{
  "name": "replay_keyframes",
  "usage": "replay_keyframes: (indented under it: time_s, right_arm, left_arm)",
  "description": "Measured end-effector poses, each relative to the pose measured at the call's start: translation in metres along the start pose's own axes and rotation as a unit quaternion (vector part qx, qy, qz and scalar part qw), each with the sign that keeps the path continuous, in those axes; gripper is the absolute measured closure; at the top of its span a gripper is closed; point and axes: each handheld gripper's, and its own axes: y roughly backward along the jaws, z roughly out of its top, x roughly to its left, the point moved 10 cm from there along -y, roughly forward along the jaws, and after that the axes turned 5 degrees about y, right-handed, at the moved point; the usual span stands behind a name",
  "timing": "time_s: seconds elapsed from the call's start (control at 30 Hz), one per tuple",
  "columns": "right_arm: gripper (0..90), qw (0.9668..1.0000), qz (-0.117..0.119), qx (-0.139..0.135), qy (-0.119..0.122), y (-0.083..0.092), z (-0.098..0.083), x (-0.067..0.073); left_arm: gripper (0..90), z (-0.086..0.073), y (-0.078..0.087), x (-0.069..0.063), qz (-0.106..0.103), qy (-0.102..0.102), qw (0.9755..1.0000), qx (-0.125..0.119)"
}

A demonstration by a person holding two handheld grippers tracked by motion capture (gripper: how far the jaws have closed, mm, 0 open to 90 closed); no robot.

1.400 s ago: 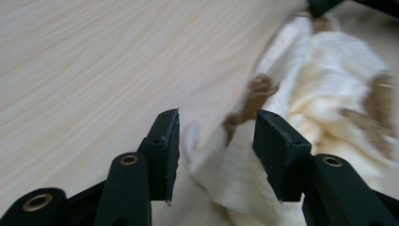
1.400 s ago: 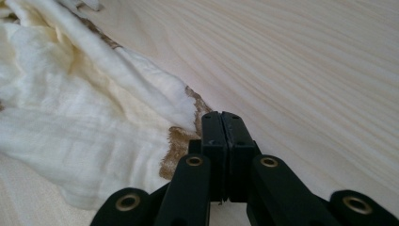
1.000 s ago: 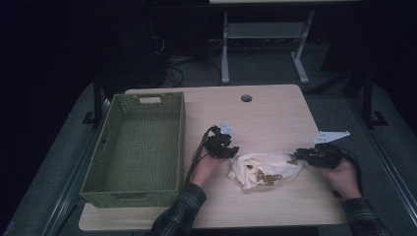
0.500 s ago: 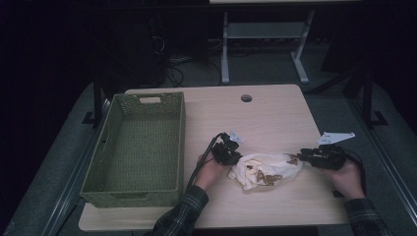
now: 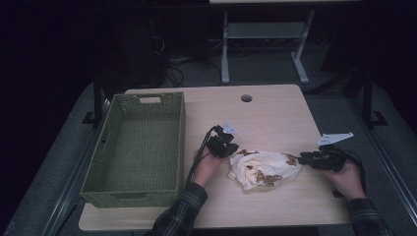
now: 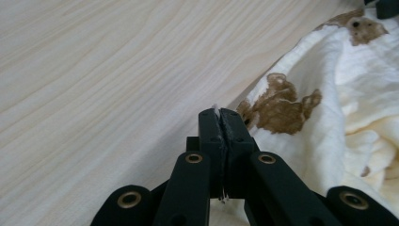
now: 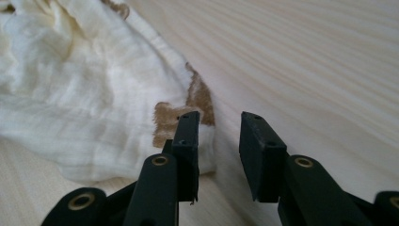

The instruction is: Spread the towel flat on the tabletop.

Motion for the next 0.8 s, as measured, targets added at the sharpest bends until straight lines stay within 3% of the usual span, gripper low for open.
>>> replay_keyframes:
  time_s: [0.17,0.23,0.33,0.63,0.7,0.8]
  right_arm:
    - [70.0,1.0000,0.004,0.008,0.004,-0.004,0.000,0.002]
    - [80.1,0.9999,0.011,0.008,0.001,-0.005,0.000,0.003]
    - [87.7,0.9999,0.007,0.007,0.012,-0.005,0.002,0.003]
    - [88.5,0.9988,-0.010,-0.030,0.039,0.004,0.046,-0.004]
    - [88.5,0.9986,0.002,-0.043,0.032,0.000,0.056,-0.002]
    - [88.5,0.9977,0.025,-0.042,0.047,-0.018,0.064,0.011]
  left_arm:
    - [88.6,0.007,0.003,0.011,0.024,0.008,0.9996,-0.014]
    - [88.7,0.011,0.004,0.014,0.026,0.019,0.9991,-0.026]
    - [88.6,0.013,0.004,0.017,0.032,0.024,0.9988,-0.028]
    - [88.6,0.029,0.014,0.021,0.043,0.024,0.9972,-0.056]
    - [88.6,0.030,0.015,0.020,0.043,0.024,0.9971,-0.058]
    - [88.6,0.028,0.014,0.019,0.040,0.021,0.9975,-0.055]
